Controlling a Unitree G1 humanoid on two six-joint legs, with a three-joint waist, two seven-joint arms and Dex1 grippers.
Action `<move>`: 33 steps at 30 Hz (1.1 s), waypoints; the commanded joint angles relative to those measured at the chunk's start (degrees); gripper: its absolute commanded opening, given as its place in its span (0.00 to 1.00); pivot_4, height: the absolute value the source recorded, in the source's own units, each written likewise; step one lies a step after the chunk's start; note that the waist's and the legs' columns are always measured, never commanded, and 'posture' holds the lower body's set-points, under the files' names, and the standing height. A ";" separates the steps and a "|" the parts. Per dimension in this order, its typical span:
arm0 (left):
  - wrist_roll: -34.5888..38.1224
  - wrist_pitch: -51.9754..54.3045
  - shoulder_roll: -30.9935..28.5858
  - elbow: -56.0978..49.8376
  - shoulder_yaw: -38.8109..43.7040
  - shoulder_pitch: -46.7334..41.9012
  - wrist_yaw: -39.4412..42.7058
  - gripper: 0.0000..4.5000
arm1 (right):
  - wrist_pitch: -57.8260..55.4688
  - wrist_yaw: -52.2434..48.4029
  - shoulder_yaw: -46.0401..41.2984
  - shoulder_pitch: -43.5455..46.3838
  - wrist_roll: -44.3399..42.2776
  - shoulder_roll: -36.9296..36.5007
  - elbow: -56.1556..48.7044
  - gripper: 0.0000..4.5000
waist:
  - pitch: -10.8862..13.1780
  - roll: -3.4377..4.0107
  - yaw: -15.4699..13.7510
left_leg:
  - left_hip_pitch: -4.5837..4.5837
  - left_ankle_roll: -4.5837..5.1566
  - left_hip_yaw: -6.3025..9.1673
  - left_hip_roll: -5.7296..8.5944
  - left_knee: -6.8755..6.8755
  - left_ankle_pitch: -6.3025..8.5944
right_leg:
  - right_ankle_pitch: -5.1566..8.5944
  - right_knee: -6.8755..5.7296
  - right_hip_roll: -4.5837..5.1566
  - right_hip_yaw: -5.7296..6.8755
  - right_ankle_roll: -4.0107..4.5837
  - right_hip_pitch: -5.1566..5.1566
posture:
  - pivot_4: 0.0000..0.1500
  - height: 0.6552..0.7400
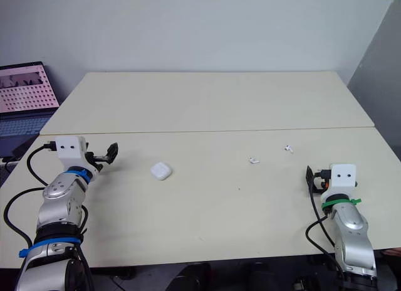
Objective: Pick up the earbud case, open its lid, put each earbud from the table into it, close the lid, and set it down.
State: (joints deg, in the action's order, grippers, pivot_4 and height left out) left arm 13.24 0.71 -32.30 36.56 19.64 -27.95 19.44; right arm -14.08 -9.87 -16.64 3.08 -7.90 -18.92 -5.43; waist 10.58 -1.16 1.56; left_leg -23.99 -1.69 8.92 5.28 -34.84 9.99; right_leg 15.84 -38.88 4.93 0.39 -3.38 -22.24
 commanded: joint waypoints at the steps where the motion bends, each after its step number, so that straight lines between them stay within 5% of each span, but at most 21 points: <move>1: -0.01 -0.25 -1.47 -2.33 0.60 -0.43 0.07 0.99 | 1.25 0.42 -0.34 0.69 -0.18 0.03 -1.51 1.00 | 0.00 0.00 0.00 | 0.00 0.00 0.00 0.00 0.00 0.00 | 0.00 0.00 0.00 0.00 0.00 0.00 | 1.00 1.00; 24: 1.59 0.06 -3.70 -4.57 2.01 0.66 2.82 0.99 | 0.81 -0.92 2.62 2.52 0.48 -0.72 -2.94 1.00 | 0.00 0.00 0.05 | 0.00 0.00 0.00 0.00 0.00 0.00 | 0.00 0.00 0.00 -0.01 0.01 -0.01 | 1.00 1.00; 33: 9.39 15.42 -11.66 -18.67 -3.64 2.84 27.00 0.99 | -6.58 -25.24 15.32 17.22 -9.12 -5.29 -1.56 1.00 | 0.01 0.01 0.49 | 0.01 0.00 -0.03 -0.07 0.04 0.00 | 0.04 0.00 -0.01 0.03 0.07 -0.01 | 1.00 1.00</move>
State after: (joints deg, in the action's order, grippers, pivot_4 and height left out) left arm 20.92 13.81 -42.61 21.66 17.46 -25.05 41.98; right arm -19.57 -30.29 -3.57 18.43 -14.71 -23.96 -5.97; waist 10.59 -1.15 2.05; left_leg -23.97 -1.69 8.89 5.20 -34.79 9.99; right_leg 15.89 -38.88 4.92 0.43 -3.29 -22.24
